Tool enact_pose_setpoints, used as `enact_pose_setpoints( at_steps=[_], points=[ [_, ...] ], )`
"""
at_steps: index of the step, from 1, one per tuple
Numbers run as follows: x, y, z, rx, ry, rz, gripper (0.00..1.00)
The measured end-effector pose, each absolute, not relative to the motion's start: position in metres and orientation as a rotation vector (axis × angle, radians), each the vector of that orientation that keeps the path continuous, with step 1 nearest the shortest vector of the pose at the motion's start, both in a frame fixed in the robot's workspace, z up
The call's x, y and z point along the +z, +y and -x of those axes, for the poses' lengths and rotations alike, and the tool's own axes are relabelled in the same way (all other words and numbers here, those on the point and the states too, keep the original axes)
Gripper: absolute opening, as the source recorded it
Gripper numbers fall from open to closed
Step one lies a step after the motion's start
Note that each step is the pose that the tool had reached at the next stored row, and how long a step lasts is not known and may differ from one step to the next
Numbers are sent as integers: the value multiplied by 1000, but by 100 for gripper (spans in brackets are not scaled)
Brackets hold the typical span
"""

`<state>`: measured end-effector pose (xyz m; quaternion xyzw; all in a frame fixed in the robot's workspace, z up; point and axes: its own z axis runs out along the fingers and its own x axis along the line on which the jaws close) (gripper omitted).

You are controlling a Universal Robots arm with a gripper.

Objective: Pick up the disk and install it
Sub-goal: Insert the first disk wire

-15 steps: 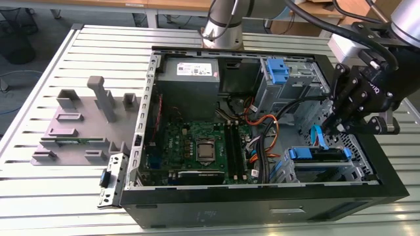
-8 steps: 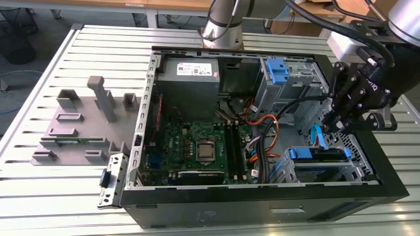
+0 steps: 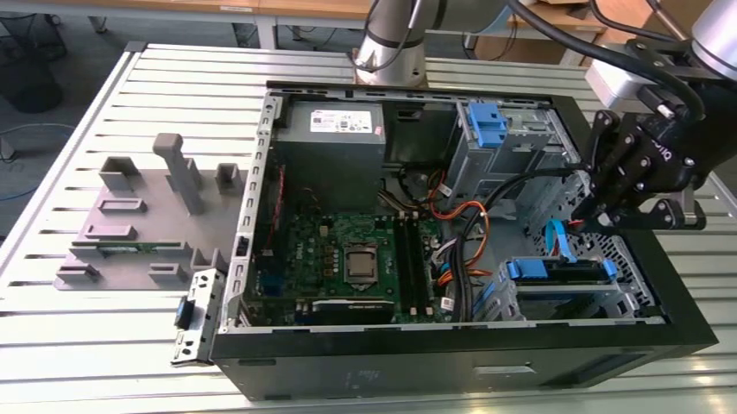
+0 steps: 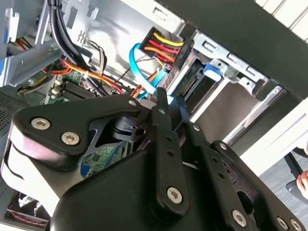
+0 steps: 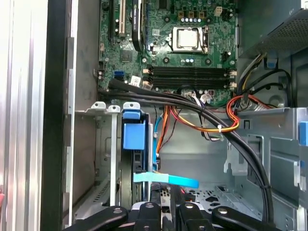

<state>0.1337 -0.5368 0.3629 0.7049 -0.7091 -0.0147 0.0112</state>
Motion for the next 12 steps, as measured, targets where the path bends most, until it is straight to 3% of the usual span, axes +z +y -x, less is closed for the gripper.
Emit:
enact_pose_setpoints(
  at_steps=[12],
  points=[
    [360, -536, -148, -46, -2212, -2199, 23]
  ],
)
